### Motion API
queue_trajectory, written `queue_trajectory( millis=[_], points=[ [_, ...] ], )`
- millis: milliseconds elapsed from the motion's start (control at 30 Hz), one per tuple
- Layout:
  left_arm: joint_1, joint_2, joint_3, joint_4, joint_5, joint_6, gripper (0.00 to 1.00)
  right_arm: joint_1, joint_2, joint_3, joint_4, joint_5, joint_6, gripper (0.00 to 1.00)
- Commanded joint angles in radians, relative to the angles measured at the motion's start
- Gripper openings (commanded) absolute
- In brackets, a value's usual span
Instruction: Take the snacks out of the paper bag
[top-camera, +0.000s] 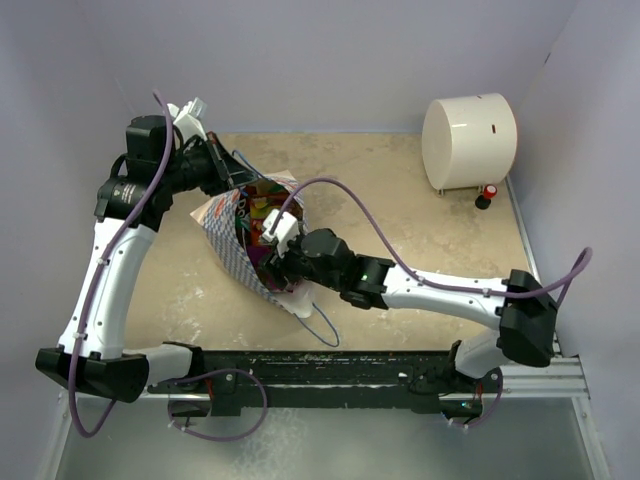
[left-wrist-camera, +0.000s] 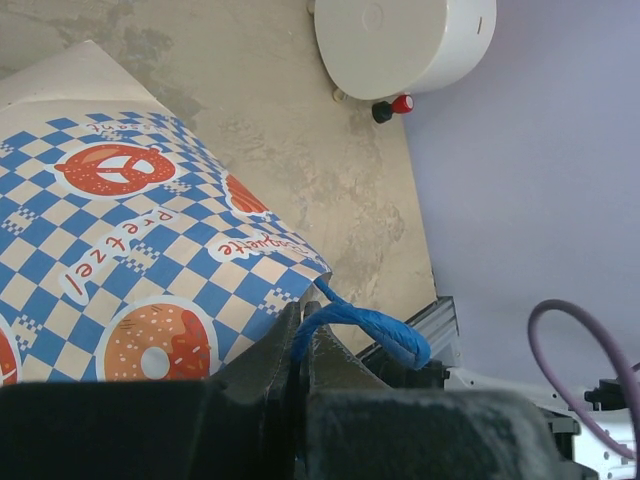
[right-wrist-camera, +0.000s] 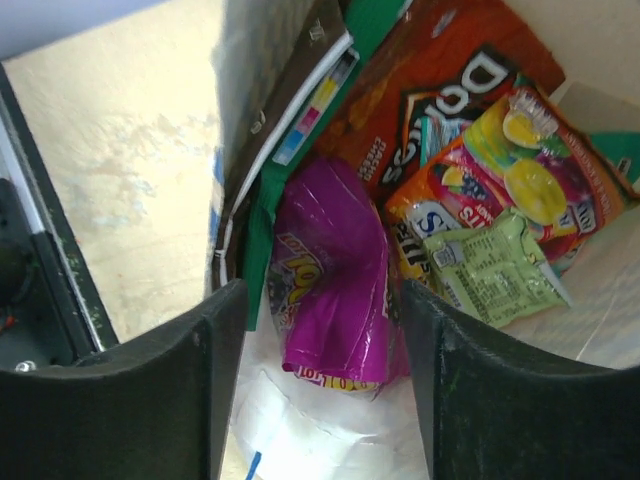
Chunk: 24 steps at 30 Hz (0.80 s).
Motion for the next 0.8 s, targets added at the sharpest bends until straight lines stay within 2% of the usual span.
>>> queue_trajectory(
  millis=[0, 167, 433, 767],
  points=[
    [0.003, 0.005, -0.006, 0.024, 0.004, -0.009, 0.00, -0.004, 0.049, 0.015, 0.070, 0.062, -0.008, 0.71],
    [0.003, 0.009, 0.014, -0.021, -0.001, -0.005, 0.00, -0.014, 0.123, -0.011, 0.144, 0.103, -0.022, 0.86],
    [0.003, 0.019, 0.036, -0.057, -0.001, 0.005, 0.00, -0.026, 0.229, -0.021, 0.196, -0.023, -0.020, 0.91],
    [0.003, 0.053, 0.069, -0.101, 0.015, 0.027, 0.00, -0.026, 0.350, -0.037, 0.273, 0.030, -0.047, 0.90]
  ],
)
